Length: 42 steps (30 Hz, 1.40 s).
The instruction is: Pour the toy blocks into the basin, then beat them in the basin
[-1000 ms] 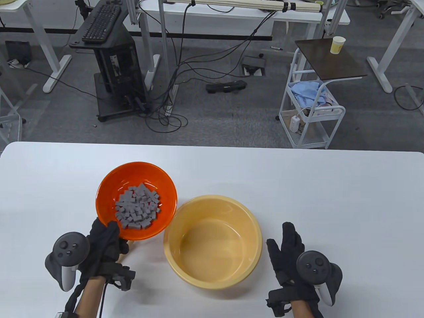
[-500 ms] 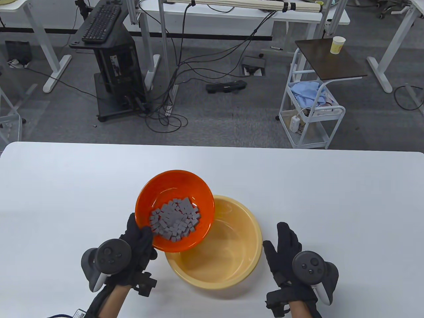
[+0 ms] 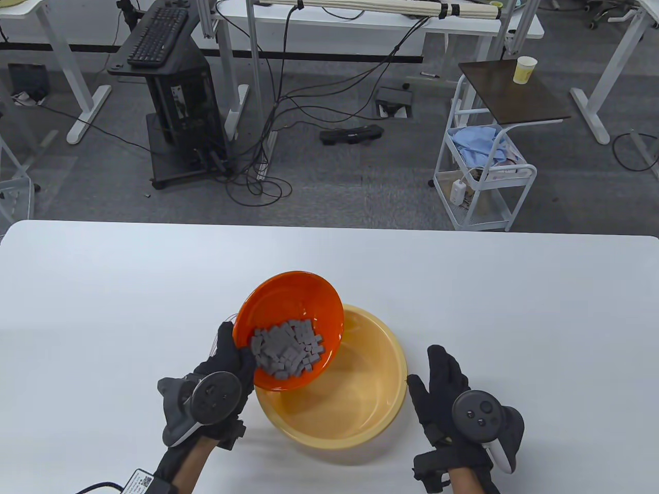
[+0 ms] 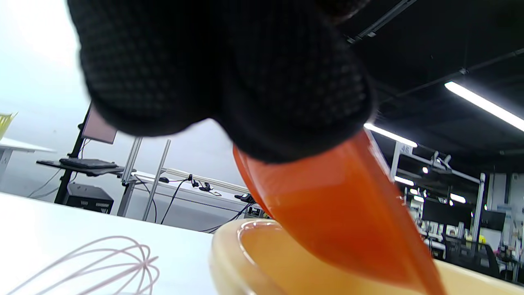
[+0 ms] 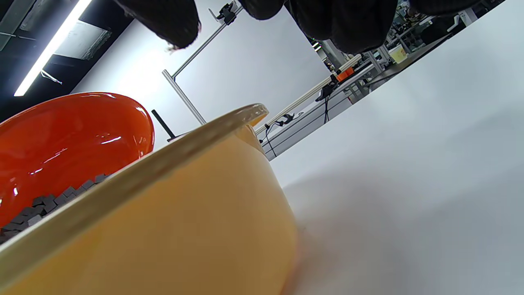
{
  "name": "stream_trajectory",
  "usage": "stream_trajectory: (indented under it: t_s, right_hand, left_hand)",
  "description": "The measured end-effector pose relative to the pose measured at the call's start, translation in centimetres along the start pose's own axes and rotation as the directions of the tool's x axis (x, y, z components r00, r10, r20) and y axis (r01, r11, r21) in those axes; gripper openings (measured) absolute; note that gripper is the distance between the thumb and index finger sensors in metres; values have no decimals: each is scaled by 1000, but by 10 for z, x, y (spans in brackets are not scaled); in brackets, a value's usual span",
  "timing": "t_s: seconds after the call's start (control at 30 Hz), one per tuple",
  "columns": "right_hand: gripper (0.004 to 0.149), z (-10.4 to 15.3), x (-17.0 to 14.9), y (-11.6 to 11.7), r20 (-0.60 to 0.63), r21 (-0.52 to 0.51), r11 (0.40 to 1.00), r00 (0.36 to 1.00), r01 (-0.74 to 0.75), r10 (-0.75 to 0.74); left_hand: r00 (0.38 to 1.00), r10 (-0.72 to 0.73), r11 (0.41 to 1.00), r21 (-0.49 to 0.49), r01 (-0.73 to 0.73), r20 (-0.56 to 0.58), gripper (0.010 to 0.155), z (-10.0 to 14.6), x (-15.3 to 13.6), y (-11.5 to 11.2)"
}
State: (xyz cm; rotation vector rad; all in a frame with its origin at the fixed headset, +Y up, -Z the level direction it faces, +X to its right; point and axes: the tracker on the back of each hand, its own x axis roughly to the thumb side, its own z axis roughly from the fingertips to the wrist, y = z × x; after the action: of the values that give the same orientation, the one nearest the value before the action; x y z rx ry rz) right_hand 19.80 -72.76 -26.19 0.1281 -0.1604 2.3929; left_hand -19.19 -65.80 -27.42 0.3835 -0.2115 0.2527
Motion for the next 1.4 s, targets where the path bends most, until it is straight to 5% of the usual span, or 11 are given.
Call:
stream_trajectory:
  t_s: [0.43,1.17,1.4]
  right_hand:
    - [70,0,1,2,7,11,1000,1000,3,-4]
    - [70,0,2,3,21,13,1000,999,-27,26]
    - [70,0,2,4,22,15,1000,999,-24,24]
  left_hand:
    - [954,-267,964,57,261,136,55,-9,31,-3]
    - [778,-586,797,334,503,225,54,-1,64,23]
    - [826,-531,833,298,466,192,54,-3,56,28]
